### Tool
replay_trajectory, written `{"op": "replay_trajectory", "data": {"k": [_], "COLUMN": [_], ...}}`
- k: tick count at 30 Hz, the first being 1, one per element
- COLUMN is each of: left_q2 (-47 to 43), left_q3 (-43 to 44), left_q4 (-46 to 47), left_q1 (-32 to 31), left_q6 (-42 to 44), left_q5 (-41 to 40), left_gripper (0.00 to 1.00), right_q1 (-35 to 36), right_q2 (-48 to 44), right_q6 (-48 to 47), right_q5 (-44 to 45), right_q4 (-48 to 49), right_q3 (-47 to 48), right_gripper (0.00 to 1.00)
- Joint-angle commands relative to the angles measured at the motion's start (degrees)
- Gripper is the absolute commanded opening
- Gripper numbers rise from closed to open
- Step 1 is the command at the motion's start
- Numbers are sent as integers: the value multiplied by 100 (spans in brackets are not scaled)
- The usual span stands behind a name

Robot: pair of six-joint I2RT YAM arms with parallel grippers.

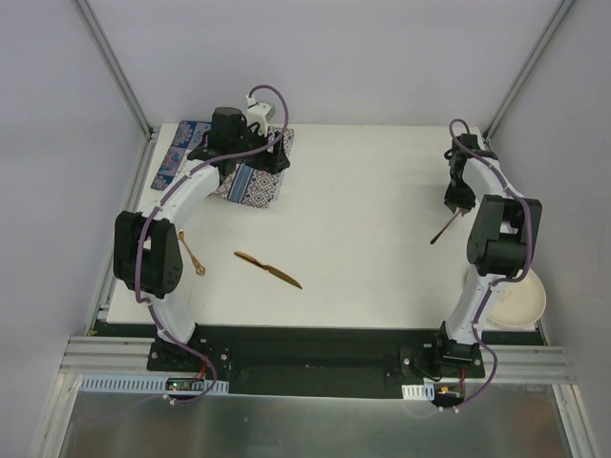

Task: Set the dinner table for one person
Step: Place the spoon at the corner of the board.

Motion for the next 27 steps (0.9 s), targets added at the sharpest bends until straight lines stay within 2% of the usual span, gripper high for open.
{"op": "replay_trajectory", "data": {"k": [1, 9, 27], "left_q2": [-339, -321, -198], "left_q3": [-11, -20, 68], "left_q4": [123, 105, 44], "left_q1": [-60, -60, -60], "left_q6": [166, 341, 350], "left_q5": [12, -102, -85], "left_gripper": [77, 77, 77], "right_q1": [274, 380, 161], "right_q2": [-180, 92, -4], "right_q6": [331, 516, 955], "right_q5": [-38, -91, -82], "right_q4": [192, 271, 228], "right_q3": [-311, -355, -821], "right_gripper": [30, 29, 30]}}
